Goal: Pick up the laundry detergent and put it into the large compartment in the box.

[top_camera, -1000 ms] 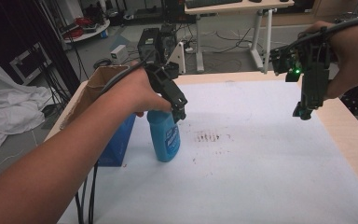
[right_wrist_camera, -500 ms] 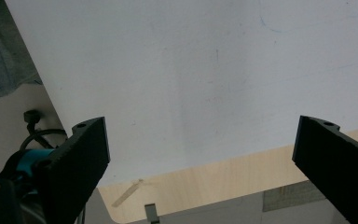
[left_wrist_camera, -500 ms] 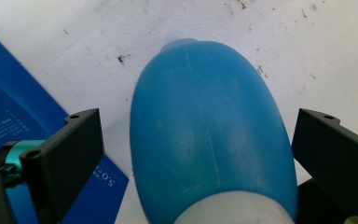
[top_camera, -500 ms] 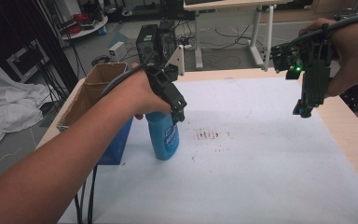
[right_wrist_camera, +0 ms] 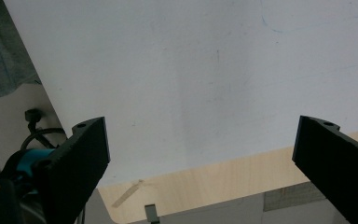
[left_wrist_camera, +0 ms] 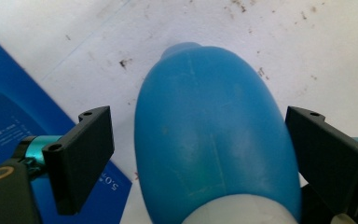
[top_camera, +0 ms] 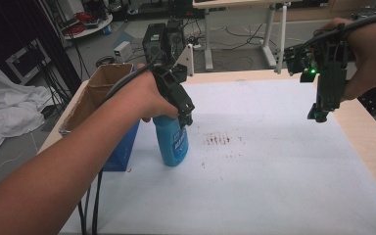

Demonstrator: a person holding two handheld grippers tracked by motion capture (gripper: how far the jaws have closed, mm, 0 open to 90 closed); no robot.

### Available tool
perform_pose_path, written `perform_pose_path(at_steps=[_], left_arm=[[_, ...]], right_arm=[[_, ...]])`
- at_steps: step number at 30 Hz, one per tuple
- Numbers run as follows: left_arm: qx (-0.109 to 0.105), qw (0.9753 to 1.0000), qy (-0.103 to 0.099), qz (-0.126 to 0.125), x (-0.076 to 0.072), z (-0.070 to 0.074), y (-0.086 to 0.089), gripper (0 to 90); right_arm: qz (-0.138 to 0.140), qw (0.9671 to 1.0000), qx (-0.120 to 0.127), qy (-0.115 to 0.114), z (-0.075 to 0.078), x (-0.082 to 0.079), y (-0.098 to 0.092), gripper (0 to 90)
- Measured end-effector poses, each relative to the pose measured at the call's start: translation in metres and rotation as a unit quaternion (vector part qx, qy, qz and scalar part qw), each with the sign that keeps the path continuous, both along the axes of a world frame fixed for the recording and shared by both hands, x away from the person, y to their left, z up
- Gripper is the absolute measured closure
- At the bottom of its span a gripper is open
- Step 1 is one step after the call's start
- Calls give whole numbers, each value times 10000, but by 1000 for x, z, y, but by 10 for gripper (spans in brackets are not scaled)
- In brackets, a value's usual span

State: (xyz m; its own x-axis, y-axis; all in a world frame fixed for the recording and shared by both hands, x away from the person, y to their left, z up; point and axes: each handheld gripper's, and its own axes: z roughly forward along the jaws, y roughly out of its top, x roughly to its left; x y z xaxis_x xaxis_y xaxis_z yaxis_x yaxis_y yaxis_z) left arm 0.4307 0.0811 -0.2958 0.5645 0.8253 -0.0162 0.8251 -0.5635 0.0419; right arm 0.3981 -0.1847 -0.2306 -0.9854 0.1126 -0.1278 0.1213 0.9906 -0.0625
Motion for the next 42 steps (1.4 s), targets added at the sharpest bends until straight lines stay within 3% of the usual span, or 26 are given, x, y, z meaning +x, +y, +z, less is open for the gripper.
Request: perform_pose_path(at_steps=[4,12,20,32,42], left_arm=[[107,9999,40,-63,1,0,2,118],[92,9999,48,-7,0,-1,-1,199],[49,9999,42,77,0,0,-2,201],[85,9999,134,-42,0,0,-6,234],[95,9999,110,20,0,-2,-7,274]], right_arm=[[-14,10000,11,10,-1,0,1,29],[0,10000,-1,1,-1,1,1,29],[-40,10000,8,-5,-1,1,-1,29],[-51,10000,22,14,-4,2,-2,29],[-66,10000,57,18,-6,2,-3,29]])
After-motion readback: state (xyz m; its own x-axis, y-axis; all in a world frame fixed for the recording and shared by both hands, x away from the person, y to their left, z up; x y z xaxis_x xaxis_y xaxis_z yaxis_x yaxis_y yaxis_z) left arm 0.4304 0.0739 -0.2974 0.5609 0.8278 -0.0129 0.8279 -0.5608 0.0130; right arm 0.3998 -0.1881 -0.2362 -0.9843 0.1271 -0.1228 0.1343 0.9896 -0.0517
